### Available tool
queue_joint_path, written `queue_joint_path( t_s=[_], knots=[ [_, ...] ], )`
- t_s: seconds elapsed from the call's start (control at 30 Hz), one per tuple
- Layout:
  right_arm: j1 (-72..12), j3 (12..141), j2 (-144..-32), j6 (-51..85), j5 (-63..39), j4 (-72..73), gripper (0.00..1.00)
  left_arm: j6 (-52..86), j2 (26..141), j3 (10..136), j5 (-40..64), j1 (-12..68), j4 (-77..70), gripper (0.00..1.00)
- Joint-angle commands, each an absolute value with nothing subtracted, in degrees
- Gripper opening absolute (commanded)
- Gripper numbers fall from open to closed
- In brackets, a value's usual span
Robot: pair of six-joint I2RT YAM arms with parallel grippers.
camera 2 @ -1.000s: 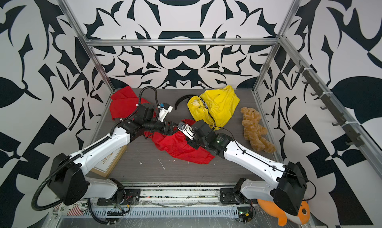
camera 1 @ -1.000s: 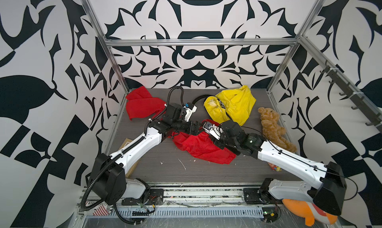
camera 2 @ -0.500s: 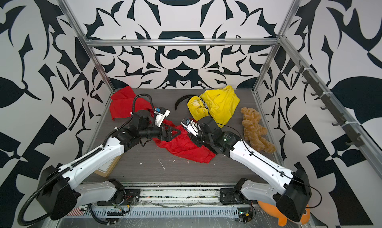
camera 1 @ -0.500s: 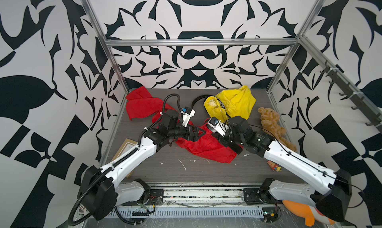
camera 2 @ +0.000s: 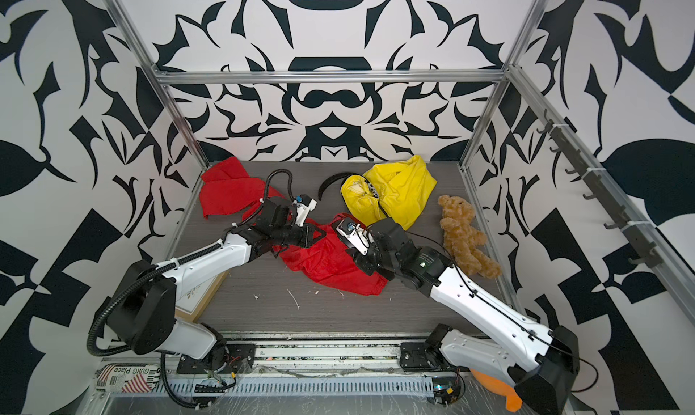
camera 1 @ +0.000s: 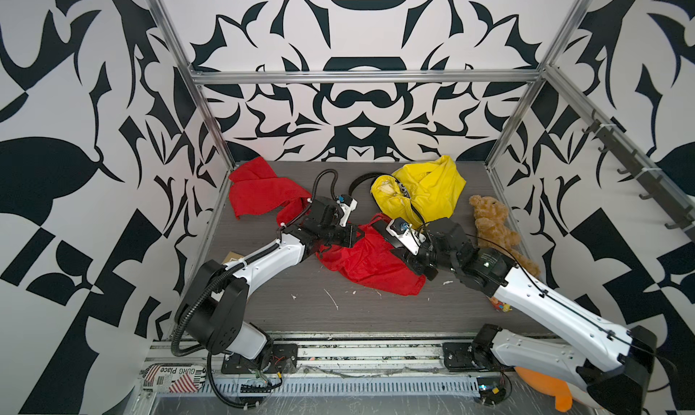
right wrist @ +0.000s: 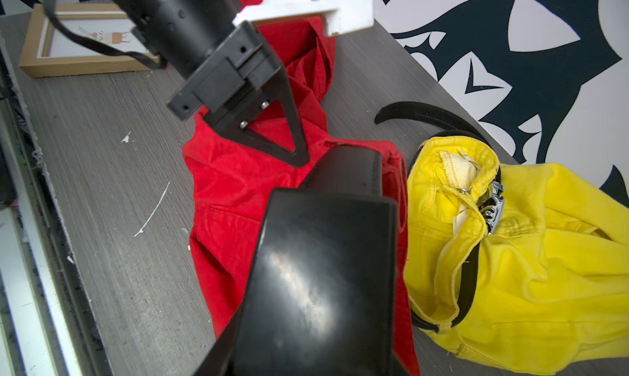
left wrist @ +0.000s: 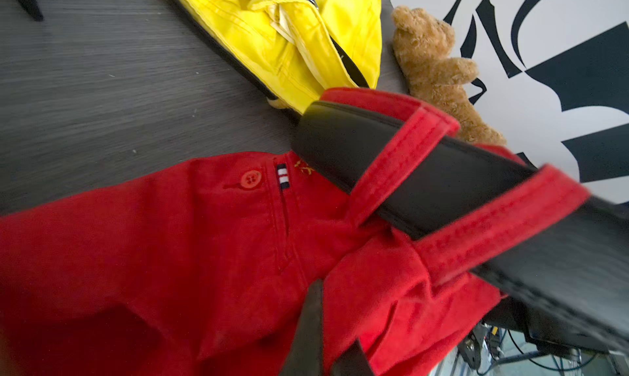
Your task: Remove the belt from the trousers
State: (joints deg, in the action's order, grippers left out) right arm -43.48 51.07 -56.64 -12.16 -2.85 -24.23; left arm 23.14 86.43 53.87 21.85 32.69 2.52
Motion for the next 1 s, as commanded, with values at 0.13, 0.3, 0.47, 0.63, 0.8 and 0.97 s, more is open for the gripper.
queue_joint_path(
  t_s=[0.13,0.3,0.47,0.63,0.8,0.97],
  knots=[
    [-42.72,50.93,-52.94,-8.46,-2.55,-18.96,0.10,23.38,87.23,52.63,13.91,30.09,11.02,0.41],
    [-42.39,55.02,-55.29,-9.40,-5.22,-19.74,0.10,11.79,74.54,53.05,-1.98,39.99,9.37,0.92],
    [-41.34,60.38,-57.61,-10.39,-9.35,-22.20,0.10,-0.11,68.91,50.55,-6.15,45.53,-0.10,0.95],
    [-40.08,64.59,-58.69,-10.22,-13.25,-23.83,0.10,-9.47,68.92,47.51,-1.47,48.25,-11.11,0.90],
    [-38.86,66.33,-58.32,-9.49,-15.96,-24.08,0.10,-11.74,72.55,47.97,0.12,48.25,-15.24,0.76],
    [-38.34,66.38,-57.88,-9.10,-17.30,-24.63,0.10,-9.11,75.29,47.15,0.23,48.36,-24.69,0.72]
  ],
)
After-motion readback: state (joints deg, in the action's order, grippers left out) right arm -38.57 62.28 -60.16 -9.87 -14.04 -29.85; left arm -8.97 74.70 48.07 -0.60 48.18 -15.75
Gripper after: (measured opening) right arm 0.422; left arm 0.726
